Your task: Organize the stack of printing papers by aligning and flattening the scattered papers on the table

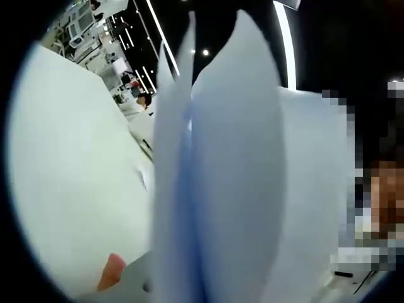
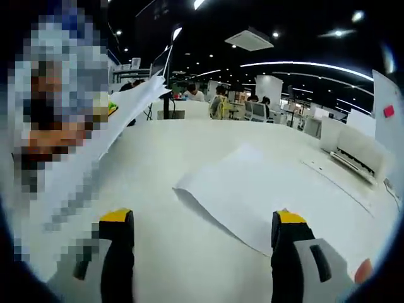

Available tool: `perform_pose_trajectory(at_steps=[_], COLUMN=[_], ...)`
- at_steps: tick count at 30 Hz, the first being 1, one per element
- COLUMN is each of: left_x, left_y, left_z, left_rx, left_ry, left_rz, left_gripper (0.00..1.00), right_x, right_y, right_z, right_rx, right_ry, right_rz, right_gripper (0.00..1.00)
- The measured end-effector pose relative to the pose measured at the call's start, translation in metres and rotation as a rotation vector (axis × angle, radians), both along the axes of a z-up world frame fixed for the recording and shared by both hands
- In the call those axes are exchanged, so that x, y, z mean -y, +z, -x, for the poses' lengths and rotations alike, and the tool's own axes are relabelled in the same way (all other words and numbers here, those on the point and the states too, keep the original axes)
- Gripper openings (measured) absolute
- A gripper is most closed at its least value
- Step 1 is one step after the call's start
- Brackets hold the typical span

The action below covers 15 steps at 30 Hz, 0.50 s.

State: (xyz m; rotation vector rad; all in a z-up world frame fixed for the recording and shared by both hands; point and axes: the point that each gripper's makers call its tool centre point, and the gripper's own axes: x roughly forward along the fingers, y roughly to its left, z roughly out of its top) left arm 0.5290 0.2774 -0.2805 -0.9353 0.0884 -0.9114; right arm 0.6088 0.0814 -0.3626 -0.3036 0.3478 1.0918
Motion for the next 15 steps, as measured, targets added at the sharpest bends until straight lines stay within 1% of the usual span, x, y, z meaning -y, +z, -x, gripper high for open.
perform_pose_trajectory(at_steps=[10, 15], left_x=[0.002, 0.002], left_y=[0.000, 0.000], left_z=[0.001, 0.001], left_rx=[0.002, 0.001], left_ry=[-0.001, 0.000], left_rz=[0.000, -0.001], left_gripper=[0.06, 0.06], right_x=[0.000, -0.002], right_y=[-0.005, -0.006], right_z=[0.001, -0.013], right_rx=[-0.055, -0.054], right_ry=[-0.020, -0.038], right_rz=[-0.036, -0.039], right_gripper=[0.83, 0.82])
